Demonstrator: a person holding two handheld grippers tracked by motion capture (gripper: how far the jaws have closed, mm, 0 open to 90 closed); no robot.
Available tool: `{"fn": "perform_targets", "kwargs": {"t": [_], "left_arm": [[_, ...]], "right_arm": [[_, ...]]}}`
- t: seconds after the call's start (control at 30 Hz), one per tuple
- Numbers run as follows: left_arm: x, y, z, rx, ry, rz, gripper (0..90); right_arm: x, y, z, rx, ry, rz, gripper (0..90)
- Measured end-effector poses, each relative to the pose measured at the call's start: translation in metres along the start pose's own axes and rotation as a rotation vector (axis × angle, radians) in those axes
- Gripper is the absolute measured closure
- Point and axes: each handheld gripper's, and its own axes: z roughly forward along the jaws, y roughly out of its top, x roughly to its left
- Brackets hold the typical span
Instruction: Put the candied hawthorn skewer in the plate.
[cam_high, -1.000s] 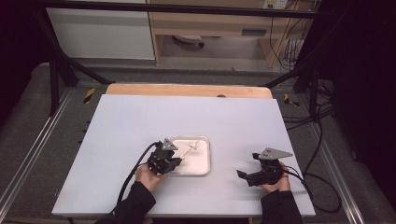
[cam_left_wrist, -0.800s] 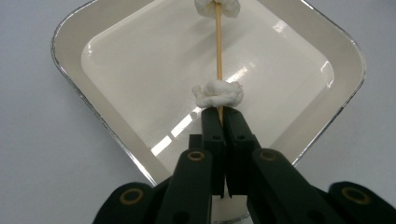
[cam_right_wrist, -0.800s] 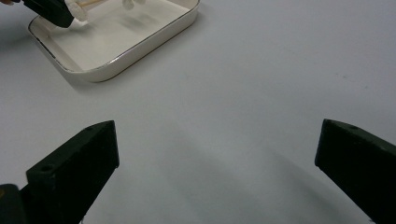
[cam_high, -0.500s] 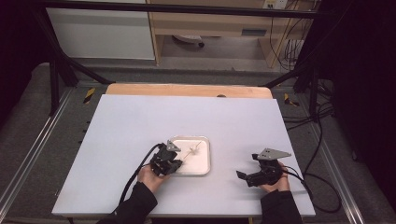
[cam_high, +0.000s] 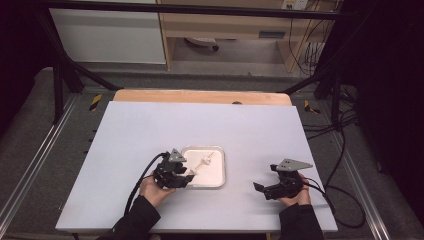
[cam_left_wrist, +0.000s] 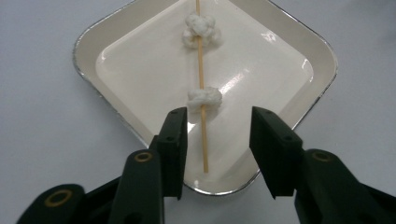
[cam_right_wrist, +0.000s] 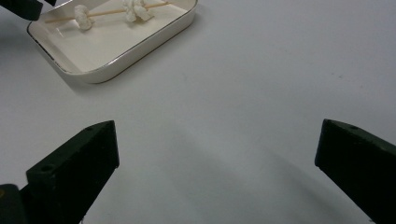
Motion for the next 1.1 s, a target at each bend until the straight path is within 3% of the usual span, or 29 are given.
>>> {"fn": "perform_targets", "kwargs": {"t": [0.2,0.5,0.63,0.87,1.1], "left_arm": [[0.009,-0.008,-0.019,-0.016,0.018,0.022,39.8],[0.028,-0.033,-0.041,-0.046,0.053,-0.020,21.2],[0.042,-0.056,-0.052,-0.091,0.069,-0.052,17.6],[0.059,-0.085,-0.059,-0.122,0.081,-0.088,15.4],[0.069,-0.102,-0.061,-0.152,0.076,-0.128,15.3]], "right_arm": [[0.000,0.000,-0.001,-0.001,0.000,0.005,0.4],[-0.001,-0.001,-0.002,-0.003,-0.001,0.017,0.4],[-0.002,-0.001,-0.002,-0.001,-0.002,0.015,0.4],[-0.001,-0.003,-0.001,0.009,-0.001,0.016,0.4],[-0.001,-0.004,0.000,0.022,0.004,0.018,0.4]]}}
